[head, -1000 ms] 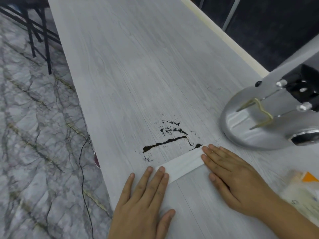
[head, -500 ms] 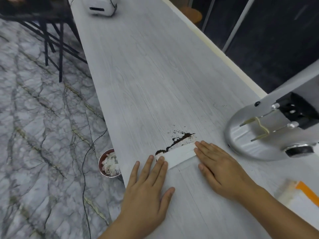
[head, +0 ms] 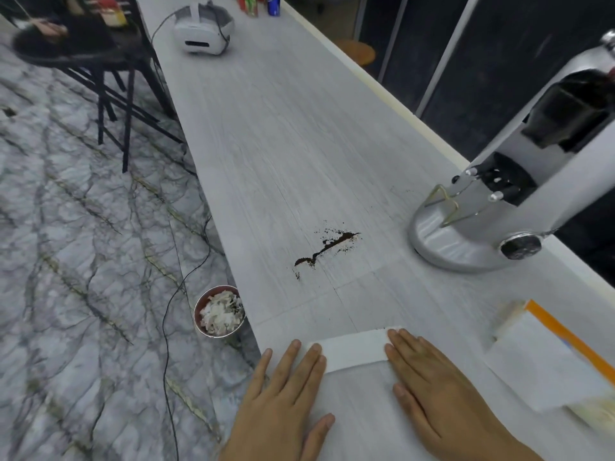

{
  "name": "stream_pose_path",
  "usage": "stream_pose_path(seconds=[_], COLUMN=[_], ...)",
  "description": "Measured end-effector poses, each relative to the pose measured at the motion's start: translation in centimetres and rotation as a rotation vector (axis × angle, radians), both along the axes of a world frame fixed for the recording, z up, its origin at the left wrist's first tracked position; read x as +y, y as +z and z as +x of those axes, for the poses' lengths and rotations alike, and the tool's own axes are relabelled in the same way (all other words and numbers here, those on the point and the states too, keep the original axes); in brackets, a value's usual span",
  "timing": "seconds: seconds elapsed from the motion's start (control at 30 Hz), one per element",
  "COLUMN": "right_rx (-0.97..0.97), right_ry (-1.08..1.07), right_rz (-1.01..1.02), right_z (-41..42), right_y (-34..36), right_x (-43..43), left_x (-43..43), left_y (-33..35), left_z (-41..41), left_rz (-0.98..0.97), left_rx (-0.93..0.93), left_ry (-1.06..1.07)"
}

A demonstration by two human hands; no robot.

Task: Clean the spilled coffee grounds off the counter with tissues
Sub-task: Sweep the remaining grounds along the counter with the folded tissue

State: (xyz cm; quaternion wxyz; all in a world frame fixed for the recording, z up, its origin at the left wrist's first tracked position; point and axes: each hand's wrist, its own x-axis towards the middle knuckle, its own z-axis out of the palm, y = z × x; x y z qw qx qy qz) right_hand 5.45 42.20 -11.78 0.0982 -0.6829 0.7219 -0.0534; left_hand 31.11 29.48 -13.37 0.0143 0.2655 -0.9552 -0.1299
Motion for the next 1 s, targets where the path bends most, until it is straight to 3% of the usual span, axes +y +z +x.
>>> stream_pose_path(seconds=[0.6,0.8,1.0], right_rx=[0.055,0.029,0.022], right_ry=[-0.07,-0.088,-0.053], right_rz=[0.031,0.047,0.023], right_z=[-1.1,-0.7,0.2], right_y=[-0.5,0.1,0.1], right_x=[-18.4,-18.0,-11.4], left_x=[-17.1,-17.1,-10.6], left_y=[0.9,0.7,0.6], left_z=[-2.1,-2.0,-1.6], left_rz=[0.07,0.088,0.1], left_rx=[-0.058,-0.008,0.047], left_ry=[0.067,0.057,0.073])
